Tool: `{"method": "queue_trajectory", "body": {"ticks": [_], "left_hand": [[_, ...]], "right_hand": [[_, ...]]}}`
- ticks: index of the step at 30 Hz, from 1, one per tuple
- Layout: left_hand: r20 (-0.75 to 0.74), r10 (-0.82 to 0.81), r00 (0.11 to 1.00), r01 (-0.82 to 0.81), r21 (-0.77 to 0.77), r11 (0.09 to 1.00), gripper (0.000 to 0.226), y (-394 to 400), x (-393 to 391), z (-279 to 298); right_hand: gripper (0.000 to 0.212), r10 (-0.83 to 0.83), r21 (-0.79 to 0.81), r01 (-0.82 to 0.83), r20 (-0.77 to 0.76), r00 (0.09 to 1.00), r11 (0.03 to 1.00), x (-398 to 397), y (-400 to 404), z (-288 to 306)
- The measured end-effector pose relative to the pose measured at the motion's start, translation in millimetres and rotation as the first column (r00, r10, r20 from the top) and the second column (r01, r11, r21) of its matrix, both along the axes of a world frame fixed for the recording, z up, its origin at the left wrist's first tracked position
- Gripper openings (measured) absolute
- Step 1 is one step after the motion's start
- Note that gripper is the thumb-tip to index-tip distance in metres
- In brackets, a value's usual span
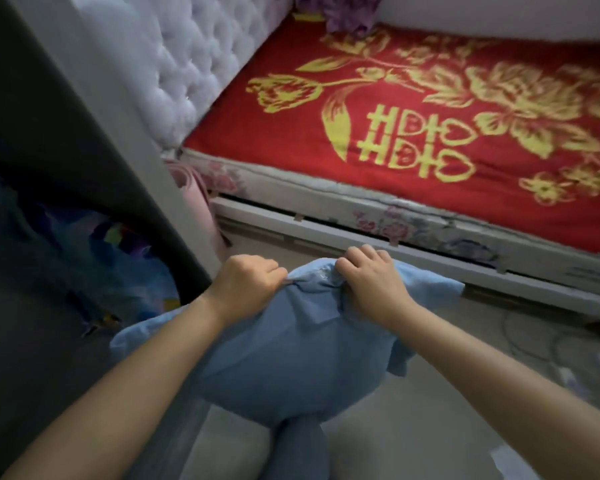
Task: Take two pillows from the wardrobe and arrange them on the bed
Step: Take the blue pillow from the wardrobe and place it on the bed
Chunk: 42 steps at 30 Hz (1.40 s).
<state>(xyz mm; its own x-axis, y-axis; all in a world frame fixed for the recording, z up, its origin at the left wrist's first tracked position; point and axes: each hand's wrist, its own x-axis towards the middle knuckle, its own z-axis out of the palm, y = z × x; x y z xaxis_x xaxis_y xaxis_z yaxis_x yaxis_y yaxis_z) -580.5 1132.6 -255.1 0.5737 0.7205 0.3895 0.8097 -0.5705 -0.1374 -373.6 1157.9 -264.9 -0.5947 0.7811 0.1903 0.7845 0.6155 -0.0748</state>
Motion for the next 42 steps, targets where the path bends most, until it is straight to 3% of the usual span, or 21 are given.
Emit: {"method": "queue_trajectory", "body": {"ticks": [2, 7, 12, 15, 17, 21, 23, 25, 27, 30, 32, 34, 35, 38, 42], "left_hand": [[0.02, -0.014, 1.0, 0.013, 0.035, 0.999, 0.038, 35, 19, 4], [0.196, 0.001, 0.981, -0.035, 0.17, 0.985, 0.036, 165, 49, 34], [0.387, 0.025, 0.922, -0.164, 0.332, 0.929, 0.036, 348, 48, 110], [0.453, 0.02, 0.891, -0.253, 0.462, 0.85, 0.02, 450, 35, 184], [0.452, 0.013, 0.892, -0.299, 0.569, 0.766, 0.007, 504, 28, 237], [0.392, -0.058, 0.918, -0.296, 0.775, 0.559, 0.015, 590, 22, 309], [0.353, -0.099, 0.931, -0.251, 0.81, 0.531, 0.019, 622, 21, 317], [0.263, -0.14, 0.955, -0.14, 0.812, 0.566, 0.012, 653, 15, 304], [0.18, -0.14, 0.974, -0.043, 0.748, 0.663, 0.015, 679, 2, 276], [0.186, -0.101, 0.977, 0.001, 0.473, 0.881, 0.028, 709, -19, 220], [0.209, 0.002, 0.978, -0.073, 0.333, 0.94, 0.018, 727, -30, 185], [0.181, 0.128, 0.975, -0.157, 0.16, 0.974, 0.012, 744, -39, 147], [0.171, 0.213, 0.962, -0.222, 0.035, 0.975, 0.01, 753, -44, 128], [0.061, 0.455, 0.888, -0.425, -0.264, 0.866, 0.033, 778, -73, 63], [-0.102, 0.494, 0.864, -0.482, -0.451, 0.751, 0.039, 810, -117, -10]], "right_hand": [[0.008, -0.024, 0.125, 0.036, -0.092, 0.996, 0.991, 22, 30, 1], [0.021, -0.09, 0.292, 0.188, -0.319, 0.943, 0.938, 44, 145, 37], [0.024, -0.091, 0.491, 0.29, -0.389, 0.917, 0.822, 22, 320, 122], [0.008, -0.095, 0.587, 0.347, -0.416, 0.904, 0.732, 0, 427, 194], [0.007, -0.066, 0.639, 0.379, -0.457, 0.887, 0.669, -11, 488, 244], [0.004, 0.051, 0.737, 0.456, -0.55, 0.834, 0.499, -19, 581, 305], [0.007, 0.095, 0.74, 0.481, -0.585, 0.806, 0.471, -20, 613, 307], [0.007, 0.12, 0.74, 0.468, -0.585, 0.802, 0.482, -20, 643, 291], [0.011, 0.107, 0.719, 0.386, -0.536, 0.837, 0.578, -21, 667, 260], [0.016, 0.095, 0.593, 0.159, -0.374, 0.922, 0.789, -17, 703, 190], [0.012, 0.033, 0.385, 0.064, -0.238, 0.971, 0.921, -18, 725, 144], [0.012, -0.087, 0.093, 0.093, -0.072, 0.994, 0.991, -23, 744, 101], [0.017, -0.138, 0.005, 0.138, 0.015, 0.99, 0.99, -26, 755, 81], [0.027, -0.25, -0.174, 0.302, 0.267, 0.931, 0.937, -45, 776, 28], [0.023, -0.29, -0.317, 0.412, 0.367, 0.884, 0.854, -75, 804, -37]]}}
